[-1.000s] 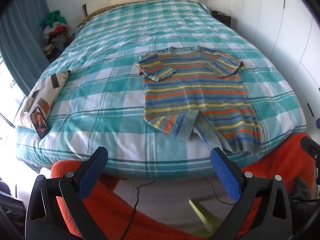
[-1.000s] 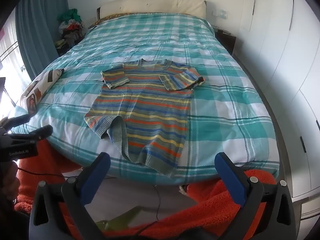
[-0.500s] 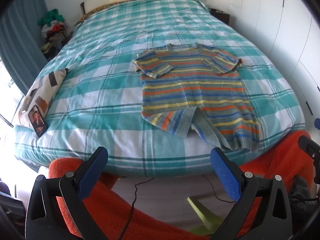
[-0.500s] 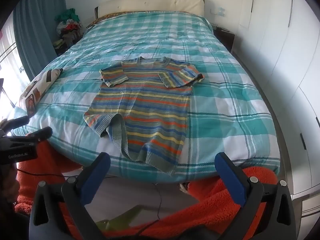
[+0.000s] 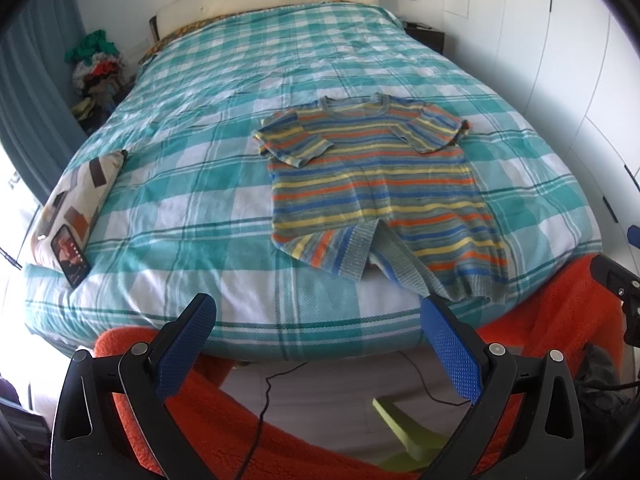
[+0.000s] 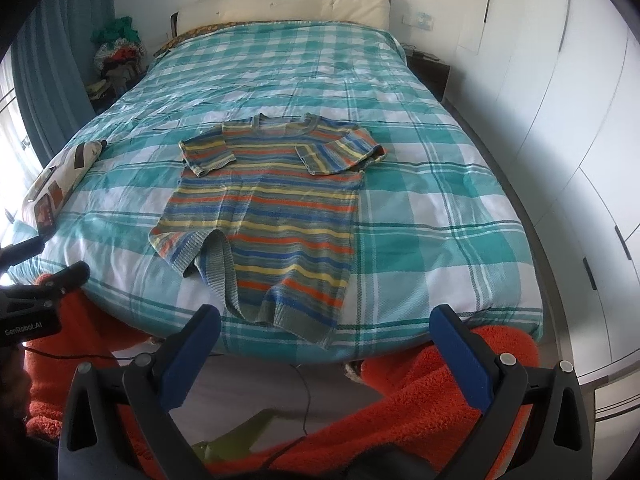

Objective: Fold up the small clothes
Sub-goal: 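Move both grippers toward the striped sweater on the bed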

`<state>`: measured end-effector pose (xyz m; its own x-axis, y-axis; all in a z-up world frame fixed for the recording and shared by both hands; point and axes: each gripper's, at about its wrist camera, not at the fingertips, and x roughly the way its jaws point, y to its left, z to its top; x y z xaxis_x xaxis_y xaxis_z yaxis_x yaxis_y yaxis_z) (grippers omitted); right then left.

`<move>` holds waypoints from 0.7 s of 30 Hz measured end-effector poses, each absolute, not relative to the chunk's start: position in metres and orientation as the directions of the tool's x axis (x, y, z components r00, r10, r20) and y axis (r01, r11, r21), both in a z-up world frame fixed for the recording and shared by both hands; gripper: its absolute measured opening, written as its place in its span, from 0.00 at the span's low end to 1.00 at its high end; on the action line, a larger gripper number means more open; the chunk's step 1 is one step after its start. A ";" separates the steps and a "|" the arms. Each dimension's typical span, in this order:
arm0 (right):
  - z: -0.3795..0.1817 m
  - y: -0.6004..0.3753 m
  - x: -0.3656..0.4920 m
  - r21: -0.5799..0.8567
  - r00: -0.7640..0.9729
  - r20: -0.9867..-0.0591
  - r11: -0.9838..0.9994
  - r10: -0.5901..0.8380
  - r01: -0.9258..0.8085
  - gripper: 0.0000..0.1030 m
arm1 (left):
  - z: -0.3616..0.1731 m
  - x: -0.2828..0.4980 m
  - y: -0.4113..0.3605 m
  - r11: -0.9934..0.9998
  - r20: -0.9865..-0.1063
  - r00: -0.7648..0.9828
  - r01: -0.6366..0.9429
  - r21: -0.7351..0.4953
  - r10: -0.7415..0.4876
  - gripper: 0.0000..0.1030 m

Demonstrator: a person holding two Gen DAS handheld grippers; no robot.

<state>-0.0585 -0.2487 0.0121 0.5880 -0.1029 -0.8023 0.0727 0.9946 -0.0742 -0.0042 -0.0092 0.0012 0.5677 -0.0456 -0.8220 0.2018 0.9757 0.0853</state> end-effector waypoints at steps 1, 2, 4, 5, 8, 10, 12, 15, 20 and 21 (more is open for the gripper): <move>0.013 -0.248 -0.059 -0.081 0.587 -0.802 0.994 -0.111 0.078 1.00 | 0.001 -0.004 -0.009 0.976 -0.824 0.564 0.203 0.081 -0.049 0.99; 0.013 -0.249 -0.060 -0.086 0.585 -0.802 0.993 -0.118 0.082 1.00 | 0.002 -0.005 -0.009 0.976 -0.825 0.562 0.202 0.077 -0.052 0.99; 0.012 -0.251 -0.061 -0.091 0.582 -0.804 0.992 -0.127 0.090 1.00 | 0.003 -0.006 -0.009 0.977 -0.825 0.563 0.201 0.071 -0.056 0.99; 0.012 -0.251 -0.062 -0.097 0.579 -0.804 0.991 -0.136 0.097 1.00 | 0.004 -0.006 -0.008 0.978 -0.824 0.564 0.199 0.068 -0.057 0.99; 0.013 -0.253 -0.064 -0.113 0.579 -0.800 0.987 -0.159 0.116 1.00 | 0.006 -0.008 -0.008 0.978 -0.823 0.565 0.197 0.063 -0.061 0.99; 0.014 -0.253 -0.066 -0.120 0.581 -0.795 0.984 -0.173 0.128 1.00 | 0.006 -0.009 -0.008 0.977 -0.825 0.561 0.205 0.052 -0.073 0.99; 0.014 -0.254 -0.066 -0.124 0.582 -0.794 0.983 -0.179 0.134 1.00 | 0.006 -0.011 -0.007 0.977 -0.826 0.559 0.205 0.052 -0.073 0.99; 0.015 -0.255 -0.066 -0.129 0.581 -0.793 0.982 -0.184 0.136 1.00 | 0.007 -0.011 -0.007 0.977 -0.824 0.561 0.207 0.054 -0.073 0.99; 0.015 -0.258 -0.068 -0.145 0.581 -0.789 0.980 -0.200 0.140 1.00 | 0.008 -0.013 -0.009 0.976 -0.820 0.567 0.212 0.053 -0.079 0.99; 0.014 -0.257 -0.068 -0.147 0.580 -0.789 0.979 -0.202 0.141 1.00 | 0.008 -0.013 -0.008 0.976 -0.821 0.566 0.213 0.051 -0.080 0.99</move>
